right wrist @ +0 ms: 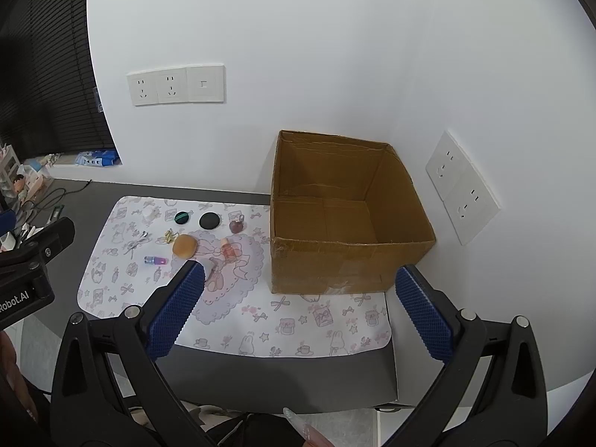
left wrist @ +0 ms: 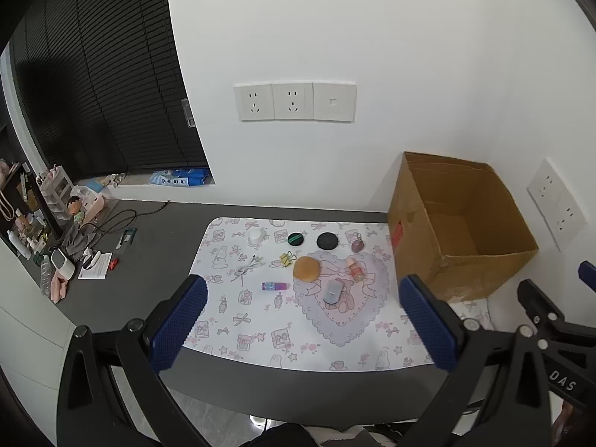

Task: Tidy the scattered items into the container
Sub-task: 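Move both tools toward the items on the tablecloth, then grasp the pale blue mouse with the right gripper while the left grasps the glue stick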

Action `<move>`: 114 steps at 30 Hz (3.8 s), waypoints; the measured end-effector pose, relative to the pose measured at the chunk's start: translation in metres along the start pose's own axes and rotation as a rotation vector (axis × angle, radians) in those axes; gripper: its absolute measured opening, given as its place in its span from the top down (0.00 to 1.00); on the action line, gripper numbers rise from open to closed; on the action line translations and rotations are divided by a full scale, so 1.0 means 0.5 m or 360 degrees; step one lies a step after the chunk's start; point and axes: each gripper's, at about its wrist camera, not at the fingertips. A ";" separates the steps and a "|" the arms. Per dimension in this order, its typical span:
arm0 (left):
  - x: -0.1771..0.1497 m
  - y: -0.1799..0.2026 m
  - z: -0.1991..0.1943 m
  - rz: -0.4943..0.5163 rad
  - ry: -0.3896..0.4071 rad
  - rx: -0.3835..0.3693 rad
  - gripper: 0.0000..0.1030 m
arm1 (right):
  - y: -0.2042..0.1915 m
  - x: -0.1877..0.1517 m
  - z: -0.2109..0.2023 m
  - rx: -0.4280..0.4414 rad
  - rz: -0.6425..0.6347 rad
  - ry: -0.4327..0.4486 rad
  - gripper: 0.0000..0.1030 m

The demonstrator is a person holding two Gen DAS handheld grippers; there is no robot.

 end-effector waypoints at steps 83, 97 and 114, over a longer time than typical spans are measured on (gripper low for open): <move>0.063 -0.211 0.269 0.0087 -0.0181 -0.0148 0.00 | -0.282 0.038 0.231 0.0060 -0.0035 -0.0189 0.00; -0.008 -0.215 0.400 0.0168 -0.0237 -0.0116 0.00 | -0.335 -0.002 0.328 0.0097 -0.0139 -0.0159 0.00; -0.200 -0.199 0.685 0.0175 -0.0387 -0.0112 0.00 | -0.360 -0.167 0.598 0.0176 -0.0092 -0.0358 0.00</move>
Point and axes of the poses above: each gripper's, at about its wrist camera, not at the fingertips, and z roughly the way its jaws point, y to its right, x to its top, and after that the axes turned 6 degrees about y, right-handed
